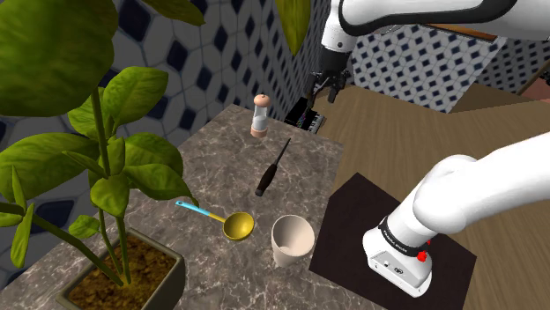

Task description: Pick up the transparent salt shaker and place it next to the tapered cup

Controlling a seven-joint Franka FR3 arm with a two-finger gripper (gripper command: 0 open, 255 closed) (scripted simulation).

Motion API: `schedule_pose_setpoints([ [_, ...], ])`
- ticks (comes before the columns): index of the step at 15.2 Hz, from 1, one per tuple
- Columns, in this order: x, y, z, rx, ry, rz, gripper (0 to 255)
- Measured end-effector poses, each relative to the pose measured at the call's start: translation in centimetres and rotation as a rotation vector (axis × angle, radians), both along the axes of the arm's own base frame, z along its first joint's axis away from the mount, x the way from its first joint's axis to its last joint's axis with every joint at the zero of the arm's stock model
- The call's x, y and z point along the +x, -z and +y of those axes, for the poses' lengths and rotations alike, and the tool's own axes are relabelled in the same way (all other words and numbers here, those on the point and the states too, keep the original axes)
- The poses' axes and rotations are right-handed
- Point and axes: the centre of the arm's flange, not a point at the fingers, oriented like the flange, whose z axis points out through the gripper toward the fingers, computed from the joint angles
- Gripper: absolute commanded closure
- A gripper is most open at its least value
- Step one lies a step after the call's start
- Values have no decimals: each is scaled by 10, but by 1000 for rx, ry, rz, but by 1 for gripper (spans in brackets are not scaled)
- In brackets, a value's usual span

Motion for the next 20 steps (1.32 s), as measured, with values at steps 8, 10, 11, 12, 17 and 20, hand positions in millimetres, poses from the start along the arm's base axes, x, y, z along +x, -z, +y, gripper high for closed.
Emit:
schedule_pose_setpoints([
  [8,93,35,-9,41,24,-30,0],
  [10,116,43,-8,51,30,-37,0],
  [11,128,48,-10,56,33,-41,0],
  [12,142,51,-10,61,37,-45,0],
  [17,201,66,-16,86,52,-63,0],
  [20,224,80,-18,95,58,-70,0],
])
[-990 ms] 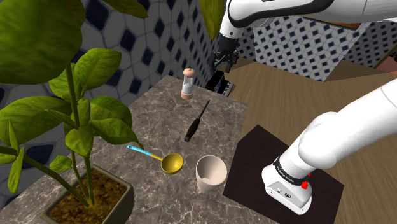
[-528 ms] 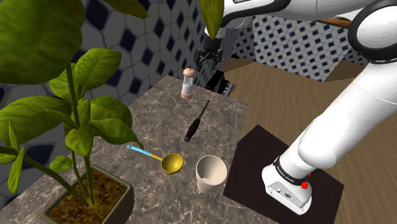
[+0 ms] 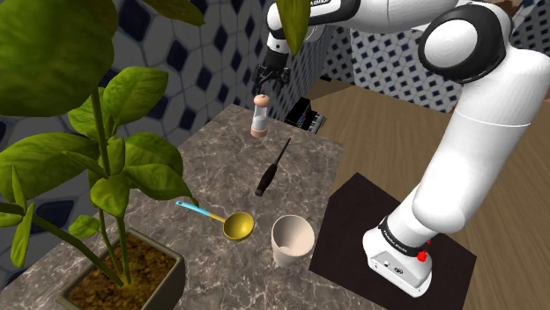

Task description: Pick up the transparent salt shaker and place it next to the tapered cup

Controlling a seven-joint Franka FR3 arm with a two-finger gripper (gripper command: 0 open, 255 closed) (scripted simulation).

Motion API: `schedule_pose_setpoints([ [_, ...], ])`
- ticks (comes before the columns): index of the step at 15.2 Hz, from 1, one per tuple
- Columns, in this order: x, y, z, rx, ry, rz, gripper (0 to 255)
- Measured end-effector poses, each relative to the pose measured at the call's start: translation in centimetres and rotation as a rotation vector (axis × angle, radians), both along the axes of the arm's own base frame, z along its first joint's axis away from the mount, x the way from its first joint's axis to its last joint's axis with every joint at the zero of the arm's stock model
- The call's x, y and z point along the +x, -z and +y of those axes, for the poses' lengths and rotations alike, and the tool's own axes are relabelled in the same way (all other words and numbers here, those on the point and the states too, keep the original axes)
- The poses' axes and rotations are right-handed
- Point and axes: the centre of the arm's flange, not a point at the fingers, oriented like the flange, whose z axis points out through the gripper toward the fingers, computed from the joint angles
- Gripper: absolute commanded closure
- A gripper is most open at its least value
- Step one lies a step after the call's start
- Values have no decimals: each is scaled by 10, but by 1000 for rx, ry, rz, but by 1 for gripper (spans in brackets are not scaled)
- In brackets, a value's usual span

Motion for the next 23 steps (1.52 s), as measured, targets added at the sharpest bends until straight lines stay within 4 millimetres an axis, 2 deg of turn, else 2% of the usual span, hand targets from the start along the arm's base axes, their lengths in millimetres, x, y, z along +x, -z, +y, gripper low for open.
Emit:
schedule_pose_setpoints([
  [7,3,36,6,2,1,-1,0],
  [13,4,39,7,2,1,-2,0],
  [14,4,39,7,2,1,-2,255],
  [23,4,38,7,2,1,-3,255],
])
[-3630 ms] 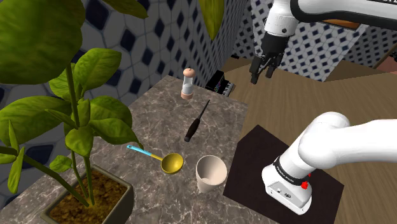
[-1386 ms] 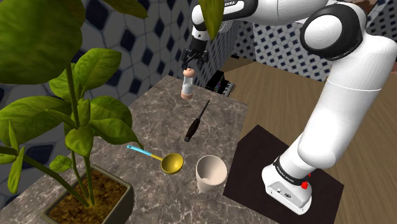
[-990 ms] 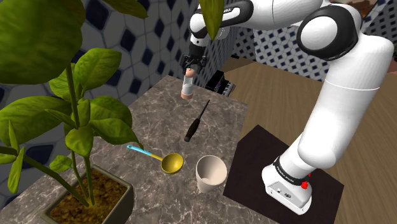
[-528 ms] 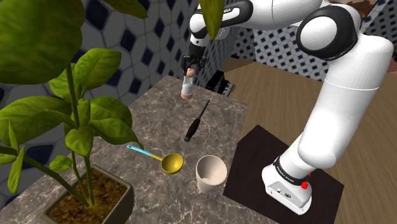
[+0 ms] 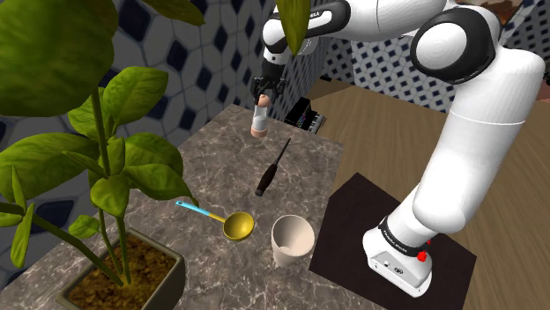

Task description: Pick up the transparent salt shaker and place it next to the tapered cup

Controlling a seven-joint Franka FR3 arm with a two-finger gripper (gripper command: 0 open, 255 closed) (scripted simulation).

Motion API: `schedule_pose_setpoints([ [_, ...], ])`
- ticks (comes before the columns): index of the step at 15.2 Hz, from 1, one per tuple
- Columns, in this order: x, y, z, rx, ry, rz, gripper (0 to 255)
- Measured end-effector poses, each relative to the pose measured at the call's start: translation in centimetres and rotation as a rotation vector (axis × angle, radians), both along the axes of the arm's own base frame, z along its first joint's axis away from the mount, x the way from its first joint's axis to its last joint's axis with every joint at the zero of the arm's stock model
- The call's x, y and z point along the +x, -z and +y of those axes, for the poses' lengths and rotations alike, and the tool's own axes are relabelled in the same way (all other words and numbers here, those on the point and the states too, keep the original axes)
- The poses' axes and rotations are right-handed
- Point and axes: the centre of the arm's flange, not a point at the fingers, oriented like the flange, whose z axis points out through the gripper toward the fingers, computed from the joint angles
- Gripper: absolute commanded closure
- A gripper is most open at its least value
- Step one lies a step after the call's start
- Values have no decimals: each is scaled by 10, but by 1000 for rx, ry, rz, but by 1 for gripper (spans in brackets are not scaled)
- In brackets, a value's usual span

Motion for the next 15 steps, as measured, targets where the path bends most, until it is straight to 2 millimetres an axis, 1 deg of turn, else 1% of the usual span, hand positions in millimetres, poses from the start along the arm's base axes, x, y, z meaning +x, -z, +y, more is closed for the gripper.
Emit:
schedule_pose_setpoints([
  [2,1,-2,0,0,0,1,255],
  [5,-1,-15,0,0,0,1,255],
  [15,1,-68,-2,0,0,1,255],
])
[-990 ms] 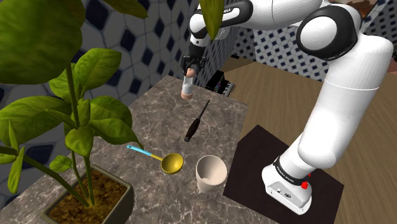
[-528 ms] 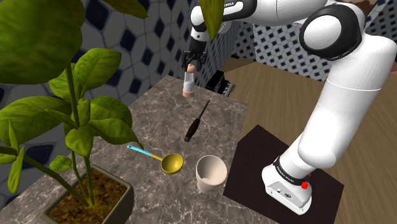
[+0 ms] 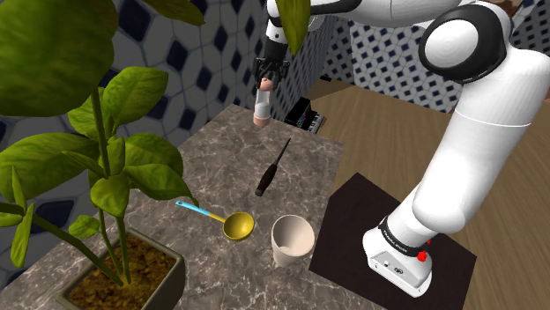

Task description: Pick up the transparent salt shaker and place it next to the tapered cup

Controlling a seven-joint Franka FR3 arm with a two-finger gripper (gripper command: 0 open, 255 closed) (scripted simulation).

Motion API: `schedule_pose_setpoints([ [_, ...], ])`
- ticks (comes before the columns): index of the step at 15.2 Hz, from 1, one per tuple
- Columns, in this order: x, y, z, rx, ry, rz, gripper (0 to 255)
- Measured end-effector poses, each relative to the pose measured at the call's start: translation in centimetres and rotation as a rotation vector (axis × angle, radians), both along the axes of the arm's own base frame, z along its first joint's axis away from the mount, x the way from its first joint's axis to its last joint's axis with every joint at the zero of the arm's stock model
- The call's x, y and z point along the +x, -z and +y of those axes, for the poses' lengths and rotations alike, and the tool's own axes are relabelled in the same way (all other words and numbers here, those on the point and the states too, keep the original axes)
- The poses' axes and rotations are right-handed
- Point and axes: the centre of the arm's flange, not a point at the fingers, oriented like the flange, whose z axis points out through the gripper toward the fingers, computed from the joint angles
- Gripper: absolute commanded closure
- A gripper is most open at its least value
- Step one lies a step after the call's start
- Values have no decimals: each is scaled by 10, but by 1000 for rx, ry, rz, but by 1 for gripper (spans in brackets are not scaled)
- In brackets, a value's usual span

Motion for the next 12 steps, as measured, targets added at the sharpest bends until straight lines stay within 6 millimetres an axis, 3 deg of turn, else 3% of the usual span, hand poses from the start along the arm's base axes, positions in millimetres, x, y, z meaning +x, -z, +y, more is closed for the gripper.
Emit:
schedule_pose_setpoints([
  [12,-1,-63,1,0,0,0,255],
])
